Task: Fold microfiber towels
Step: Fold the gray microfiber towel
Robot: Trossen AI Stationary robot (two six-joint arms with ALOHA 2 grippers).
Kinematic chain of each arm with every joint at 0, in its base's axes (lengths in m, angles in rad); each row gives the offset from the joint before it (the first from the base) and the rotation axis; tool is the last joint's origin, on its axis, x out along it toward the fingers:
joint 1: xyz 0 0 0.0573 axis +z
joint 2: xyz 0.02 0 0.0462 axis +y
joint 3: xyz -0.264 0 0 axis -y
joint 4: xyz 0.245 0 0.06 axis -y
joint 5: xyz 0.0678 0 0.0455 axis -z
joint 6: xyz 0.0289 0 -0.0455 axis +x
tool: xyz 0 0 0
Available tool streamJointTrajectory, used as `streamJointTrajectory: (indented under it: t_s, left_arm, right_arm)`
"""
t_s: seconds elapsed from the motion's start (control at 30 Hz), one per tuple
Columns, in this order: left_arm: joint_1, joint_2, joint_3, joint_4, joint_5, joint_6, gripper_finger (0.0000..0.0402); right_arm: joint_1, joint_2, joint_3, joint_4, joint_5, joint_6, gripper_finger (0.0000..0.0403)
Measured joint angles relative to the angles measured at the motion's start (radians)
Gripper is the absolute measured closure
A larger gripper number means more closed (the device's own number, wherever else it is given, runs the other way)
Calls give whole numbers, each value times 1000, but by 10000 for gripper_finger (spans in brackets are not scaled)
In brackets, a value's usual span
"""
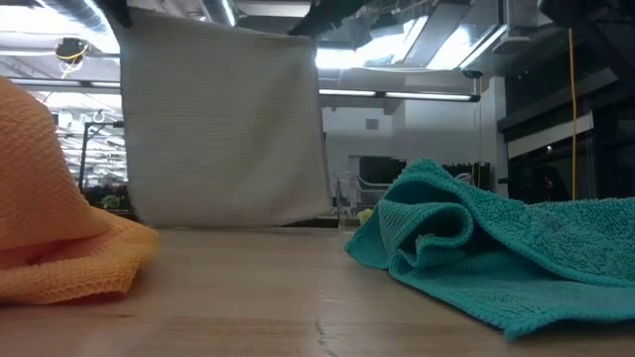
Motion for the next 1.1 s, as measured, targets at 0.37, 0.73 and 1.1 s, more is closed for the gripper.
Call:
streamJointTrajectory:
  t_s: [0.37,0.73,1.1]
  left_arm:
    - [-1,1,0,5,12,-2,401]
    - [-2,1,0,0,11,-24,402]
    - [-1,-2,64,-18,-64,30,402]
  right_arm:
    - [3,-99,4,50,14,67,397]
    - [2,-137,4,-4,-20,112,397]
    - [32,-138,4,-3,-68,158,397]
